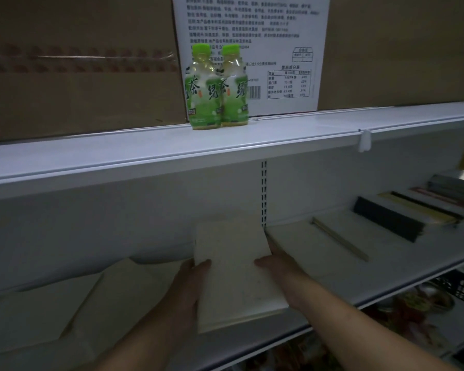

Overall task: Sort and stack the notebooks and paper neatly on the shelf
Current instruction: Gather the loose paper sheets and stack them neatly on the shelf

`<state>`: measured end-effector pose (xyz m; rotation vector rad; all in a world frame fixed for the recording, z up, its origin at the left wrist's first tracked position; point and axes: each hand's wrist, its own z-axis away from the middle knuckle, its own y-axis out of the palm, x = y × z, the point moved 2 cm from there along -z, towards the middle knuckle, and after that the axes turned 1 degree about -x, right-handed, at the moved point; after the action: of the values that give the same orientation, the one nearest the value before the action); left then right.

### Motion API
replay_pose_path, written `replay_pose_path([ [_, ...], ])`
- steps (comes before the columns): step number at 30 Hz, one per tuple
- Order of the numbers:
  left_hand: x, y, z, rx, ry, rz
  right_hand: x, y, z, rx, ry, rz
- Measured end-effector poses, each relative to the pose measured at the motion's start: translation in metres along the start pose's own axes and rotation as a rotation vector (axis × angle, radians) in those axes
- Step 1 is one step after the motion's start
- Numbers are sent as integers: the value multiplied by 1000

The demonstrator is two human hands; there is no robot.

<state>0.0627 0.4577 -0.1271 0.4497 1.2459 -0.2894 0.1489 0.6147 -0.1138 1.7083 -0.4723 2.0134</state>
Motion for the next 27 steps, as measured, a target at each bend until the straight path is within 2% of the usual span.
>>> replay_pose_path([
  [5,12,31,-16,-131,20,-103,0,-28,-9,-23,-10,74],
  [10,26,45,-38,-237,13,-215,-10,-48,-32,-81,-5,313],
  [16,27,40,-61,-218,-11,-262,-15,-49,-65,-70,-126,441],
  [20,33,41,-66,-248,-48,-590,-27,-41,-82,-18,-210,878],
  [21,34,44,-64,-252,-65,-631,-35,-40,-81,-63,-316,1022],
  [24,39,53,-57,-246,-76,-693,-66,-34,-91,-105,-558,1346],
  [27,40,50,-59,-248,-69,-697,-76,-30,-104,-110,-628,1534],
])
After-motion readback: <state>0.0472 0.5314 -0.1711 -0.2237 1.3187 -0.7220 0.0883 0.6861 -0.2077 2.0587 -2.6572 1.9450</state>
